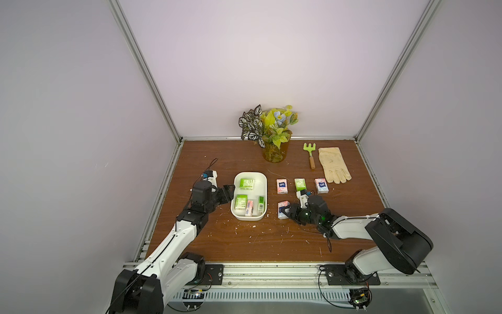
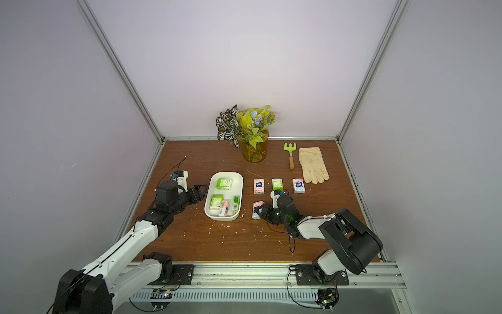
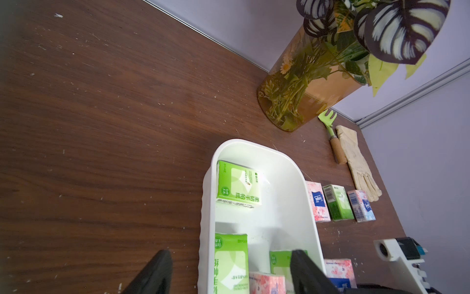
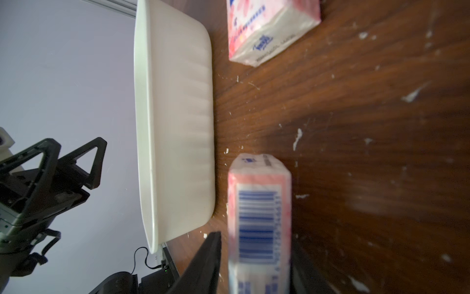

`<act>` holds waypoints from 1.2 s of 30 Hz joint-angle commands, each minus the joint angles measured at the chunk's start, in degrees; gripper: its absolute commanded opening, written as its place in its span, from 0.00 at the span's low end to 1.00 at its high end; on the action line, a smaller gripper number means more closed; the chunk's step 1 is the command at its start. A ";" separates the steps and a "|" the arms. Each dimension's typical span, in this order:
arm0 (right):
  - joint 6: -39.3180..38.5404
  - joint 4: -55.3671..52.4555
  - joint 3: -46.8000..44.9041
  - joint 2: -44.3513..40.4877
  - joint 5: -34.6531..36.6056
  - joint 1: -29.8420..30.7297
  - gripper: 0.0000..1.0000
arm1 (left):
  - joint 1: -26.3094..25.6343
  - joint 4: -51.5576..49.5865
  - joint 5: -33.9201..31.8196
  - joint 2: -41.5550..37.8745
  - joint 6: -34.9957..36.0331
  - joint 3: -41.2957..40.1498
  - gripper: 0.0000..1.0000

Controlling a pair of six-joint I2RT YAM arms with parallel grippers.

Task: Take the pocket tissues out of the storage box
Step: Place the pocket tissues at the center of the board.

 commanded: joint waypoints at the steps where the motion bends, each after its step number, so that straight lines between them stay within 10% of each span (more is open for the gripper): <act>1: -1.09 -4.07 0.24 -2.55 3.13 -0.19 0.51 | 0.80 -0.43 -0.62 -0.68 0.05 0.14 0.70; 21: -24.99 -48.26 27.67 -7.14 10.88 0.16 0.67 | 0.80 -2.69 -0.05 0.04 0.61 0.38 0.71; 36: -48.25 -67.90 66.89 18.41 11.86 9.04 0.75 | 0.81 -5.06 6.19 2.35 -0.07 -0.66 0.61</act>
